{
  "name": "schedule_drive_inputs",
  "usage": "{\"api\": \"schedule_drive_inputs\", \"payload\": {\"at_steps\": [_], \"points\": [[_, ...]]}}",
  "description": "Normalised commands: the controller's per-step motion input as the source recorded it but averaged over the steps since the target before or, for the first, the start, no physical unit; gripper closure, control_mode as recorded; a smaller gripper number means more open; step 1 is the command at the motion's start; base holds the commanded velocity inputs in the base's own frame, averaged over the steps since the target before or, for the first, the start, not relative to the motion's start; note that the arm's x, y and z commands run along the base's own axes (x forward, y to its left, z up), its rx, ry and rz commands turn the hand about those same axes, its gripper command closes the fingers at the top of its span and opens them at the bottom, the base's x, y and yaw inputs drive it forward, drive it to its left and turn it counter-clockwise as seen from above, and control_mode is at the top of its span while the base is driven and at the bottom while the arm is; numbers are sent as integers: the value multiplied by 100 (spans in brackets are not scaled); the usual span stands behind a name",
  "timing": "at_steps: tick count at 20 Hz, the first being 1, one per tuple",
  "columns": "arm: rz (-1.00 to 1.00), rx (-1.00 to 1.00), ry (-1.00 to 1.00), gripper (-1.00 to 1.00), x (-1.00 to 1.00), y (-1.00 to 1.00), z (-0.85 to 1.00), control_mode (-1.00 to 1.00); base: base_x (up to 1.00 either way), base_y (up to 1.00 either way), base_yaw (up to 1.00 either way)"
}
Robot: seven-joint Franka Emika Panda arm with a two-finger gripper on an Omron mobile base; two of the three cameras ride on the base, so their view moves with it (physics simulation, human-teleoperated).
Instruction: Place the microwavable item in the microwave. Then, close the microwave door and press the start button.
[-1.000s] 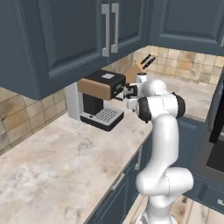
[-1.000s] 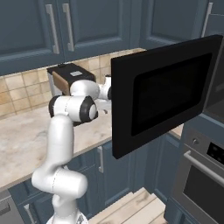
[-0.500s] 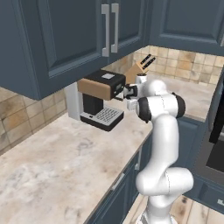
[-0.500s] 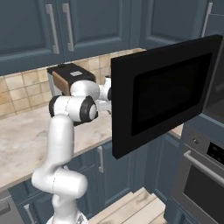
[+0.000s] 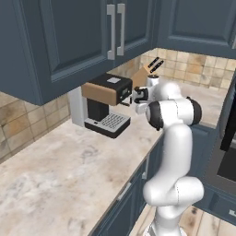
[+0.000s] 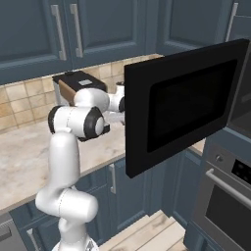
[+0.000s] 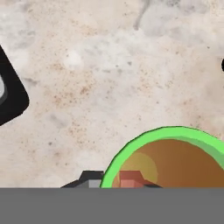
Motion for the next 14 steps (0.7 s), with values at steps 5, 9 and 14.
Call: {"api": "schedule_drive_inputs", "payload": {"at_steps": [5,9,14], "points": [[0,0,-25,100,-100,17,78,-100,0,0,0],[2,-1,-11,100,-100,36,60,-100,0,0,0],[6,-3,-6,100,-100,29,43,-100,0,0,0]]}}
